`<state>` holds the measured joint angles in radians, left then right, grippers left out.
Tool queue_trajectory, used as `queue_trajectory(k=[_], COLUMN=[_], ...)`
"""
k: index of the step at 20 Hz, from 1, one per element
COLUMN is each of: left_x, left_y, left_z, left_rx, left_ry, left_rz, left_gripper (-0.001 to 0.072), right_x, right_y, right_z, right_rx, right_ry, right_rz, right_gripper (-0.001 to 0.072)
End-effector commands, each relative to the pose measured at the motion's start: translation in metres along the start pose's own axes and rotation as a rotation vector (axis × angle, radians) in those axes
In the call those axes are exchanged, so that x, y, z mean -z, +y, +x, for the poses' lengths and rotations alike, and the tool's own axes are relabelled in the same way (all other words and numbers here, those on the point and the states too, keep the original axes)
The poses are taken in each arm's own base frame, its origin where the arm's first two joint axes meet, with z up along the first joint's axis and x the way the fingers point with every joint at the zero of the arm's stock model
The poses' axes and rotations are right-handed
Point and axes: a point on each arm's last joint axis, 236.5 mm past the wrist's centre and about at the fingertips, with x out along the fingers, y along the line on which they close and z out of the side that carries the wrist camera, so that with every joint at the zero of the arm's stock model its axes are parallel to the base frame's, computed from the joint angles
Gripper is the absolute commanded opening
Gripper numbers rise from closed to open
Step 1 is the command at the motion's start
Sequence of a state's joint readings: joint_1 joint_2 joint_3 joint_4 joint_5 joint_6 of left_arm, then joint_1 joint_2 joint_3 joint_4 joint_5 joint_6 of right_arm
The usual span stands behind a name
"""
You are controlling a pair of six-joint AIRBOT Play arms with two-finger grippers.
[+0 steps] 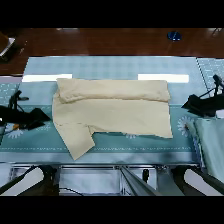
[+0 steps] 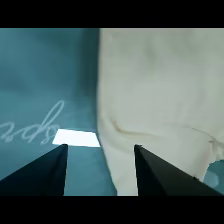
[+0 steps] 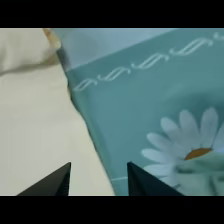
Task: Fold the shirts.
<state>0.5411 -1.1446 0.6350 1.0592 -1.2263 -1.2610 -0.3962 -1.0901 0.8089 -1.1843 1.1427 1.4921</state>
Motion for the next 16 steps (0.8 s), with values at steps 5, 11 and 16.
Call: queue_trajectory(k=[5, 11, 16], left_x=[0.062, 0.058, 0.064], left_y=[-0.027, -0.042, -0.046], left_z=[0.049, 0.068, 0.072], left_rx=[0.196, 0.202, 0.202], left_ry=[0.06, 0.006, 0.031], left_rz=[-0.083, -0.02, 0.012], left_gripper=[0.0508, 0.039, 0.0021], right_x=[0.035, 0.039, 0.098], right_y=[0.018, -0.021, -0.066], right_z=[-0.009, -0.009, -0.003], right_rx=[-0.093, 0.069, 0.247], right_ry=[-0.059, -0.048, 0.2], right_rz=[0.022, 0.078, 0.057], right_gripper=[0.041, 0.041, 0.041])
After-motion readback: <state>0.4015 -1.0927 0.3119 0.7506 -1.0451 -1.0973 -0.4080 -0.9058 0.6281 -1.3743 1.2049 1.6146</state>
